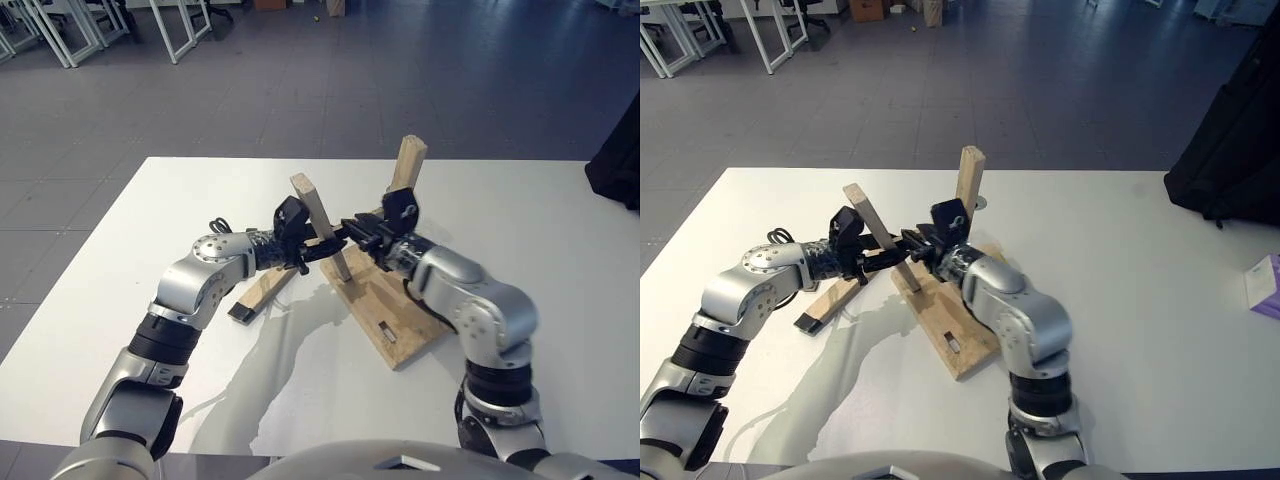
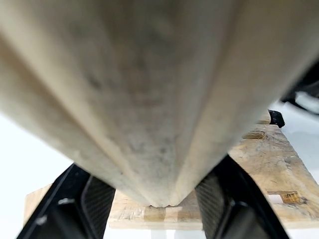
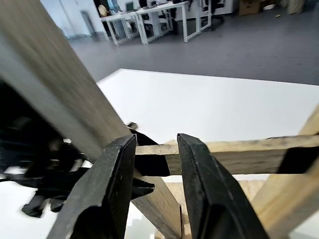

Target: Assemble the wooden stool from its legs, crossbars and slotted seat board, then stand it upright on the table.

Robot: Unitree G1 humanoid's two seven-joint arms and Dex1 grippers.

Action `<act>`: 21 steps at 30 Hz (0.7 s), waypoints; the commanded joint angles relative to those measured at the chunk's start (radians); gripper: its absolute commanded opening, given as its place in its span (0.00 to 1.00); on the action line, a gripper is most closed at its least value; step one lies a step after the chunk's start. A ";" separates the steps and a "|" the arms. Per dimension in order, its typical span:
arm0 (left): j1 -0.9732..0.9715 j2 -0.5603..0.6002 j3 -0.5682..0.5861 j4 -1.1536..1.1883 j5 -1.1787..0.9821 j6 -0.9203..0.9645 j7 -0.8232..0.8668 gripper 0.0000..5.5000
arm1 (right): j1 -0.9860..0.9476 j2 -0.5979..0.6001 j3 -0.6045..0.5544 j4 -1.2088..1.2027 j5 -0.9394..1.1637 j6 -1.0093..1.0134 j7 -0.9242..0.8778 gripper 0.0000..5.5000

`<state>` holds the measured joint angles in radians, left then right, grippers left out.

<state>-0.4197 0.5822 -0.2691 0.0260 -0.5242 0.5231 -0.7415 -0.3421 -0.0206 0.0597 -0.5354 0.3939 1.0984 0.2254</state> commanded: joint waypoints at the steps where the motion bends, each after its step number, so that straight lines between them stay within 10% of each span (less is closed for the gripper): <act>1: 0.089 0.028 -0.113 0.157 0.159 0.048 -0.022 0.37 | 0.073 -0.351 -0.182 -0.037 0.070 0.097 0.181 0.27; 6: 0.042 0.035 -0.105 0.249 0.175 -0.011 -0.073 0.37 | -0.143 -0.569 -0.101 0.483 -0.286 -0.255 0.003 0.27; 10: 0.012 0.018 -0.121 0.281 0.187 -0.033 -0.090 0.37 | -0.367 -0.329 -0.011 0.807 -0.355 -0.481 -0.109 0.27; 16: -0.030 -0.011 -0.216 0.304 0.232 -0.070 -0.156 0.37 | -0.318 0.060 0.302 0.320 -0.078 -0.357 0.112 0.27; 21: -0.108 -0.030 -0.250 0.423 0.254 -0.182 -0.277 0.37 | -0.251 -0.112 0.147 0.277 -0.111 -0.284 0.133 0.27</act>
<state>-0.5731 0.6251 -0.2930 0.3351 -0.5061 0.3468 -0.9249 -0.5705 -0.1528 0.1733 -0.1460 0.1591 0.7895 0.2100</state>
